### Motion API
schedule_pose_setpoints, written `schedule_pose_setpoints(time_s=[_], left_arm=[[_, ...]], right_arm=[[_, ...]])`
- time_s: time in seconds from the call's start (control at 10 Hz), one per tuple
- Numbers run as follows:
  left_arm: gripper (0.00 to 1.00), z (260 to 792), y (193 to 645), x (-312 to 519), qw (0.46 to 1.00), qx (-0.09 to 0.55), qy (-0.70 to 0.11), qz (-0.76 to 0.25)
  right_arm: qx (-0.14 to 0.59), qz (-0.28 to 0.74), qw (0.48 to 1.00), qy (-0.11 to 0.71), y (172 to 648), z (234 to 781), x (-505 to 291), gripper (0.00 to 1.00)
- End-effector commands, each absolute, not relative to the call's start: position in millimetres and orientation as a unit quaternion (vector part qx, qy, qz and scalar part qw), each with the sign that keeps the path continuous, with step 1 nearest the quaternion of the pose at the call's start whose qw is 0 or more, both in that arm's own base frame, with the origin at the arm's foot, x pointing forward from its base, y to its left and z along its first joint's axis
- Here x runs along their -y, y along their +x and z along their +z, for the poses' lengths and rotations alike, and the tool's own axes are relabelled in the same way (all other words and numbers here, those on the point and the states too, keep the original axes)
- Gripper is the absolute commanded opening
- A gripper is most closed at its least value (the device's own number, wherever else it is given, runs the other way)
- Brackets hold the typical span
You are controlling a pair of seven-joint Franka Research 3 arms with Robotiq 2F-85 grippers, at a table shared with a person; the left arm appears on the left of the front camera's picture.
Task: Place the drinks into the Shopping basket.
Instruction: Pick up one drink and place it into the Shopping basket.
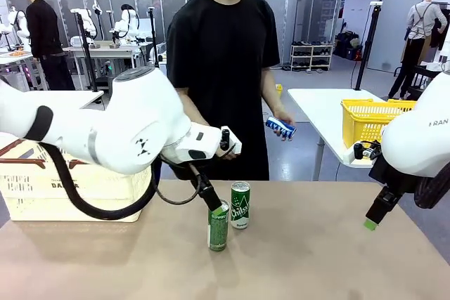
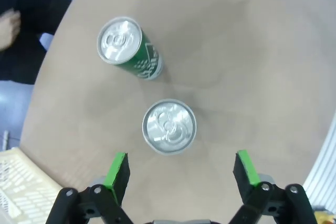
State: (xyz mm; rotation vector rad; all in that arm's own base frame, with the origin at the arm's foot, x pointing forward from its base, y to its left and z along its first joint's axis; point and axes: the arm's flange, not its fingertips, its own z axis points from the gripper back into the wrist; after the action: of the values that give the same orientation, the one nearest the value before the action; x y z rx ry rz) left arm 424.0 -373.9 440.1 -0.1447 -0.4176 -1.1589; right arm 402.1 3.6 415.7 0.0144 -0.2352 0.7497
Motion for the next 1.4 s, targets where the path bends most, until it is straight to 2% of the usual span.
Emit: schedule_pose_setpoints(time_s=[0.0, 0.5, 1.3], left_arm=[[1.00, 446.4, 447.4, 396.5, 0.810, 0.171, -0.055, -0.559], [1.00, 433.7, 471.0, 426.7, 0.811, 0.130, -0.023, -0.570], [1.00, 401.2, 474.8, 430.1, 0.819, 0.072, -0.016, -0.569]], right_arm=[[0.113, 0.369, 0.922, 0.008, 401.4, 415.6, -2.1, 1.00], [0.113, 0.369, 0.922, 0.008, 401.4, 415.6, -2.1, 1.00], [0.113, 0.369, 0.922, 0.008, 401.4, 415.6, -2.1, 1.00]])
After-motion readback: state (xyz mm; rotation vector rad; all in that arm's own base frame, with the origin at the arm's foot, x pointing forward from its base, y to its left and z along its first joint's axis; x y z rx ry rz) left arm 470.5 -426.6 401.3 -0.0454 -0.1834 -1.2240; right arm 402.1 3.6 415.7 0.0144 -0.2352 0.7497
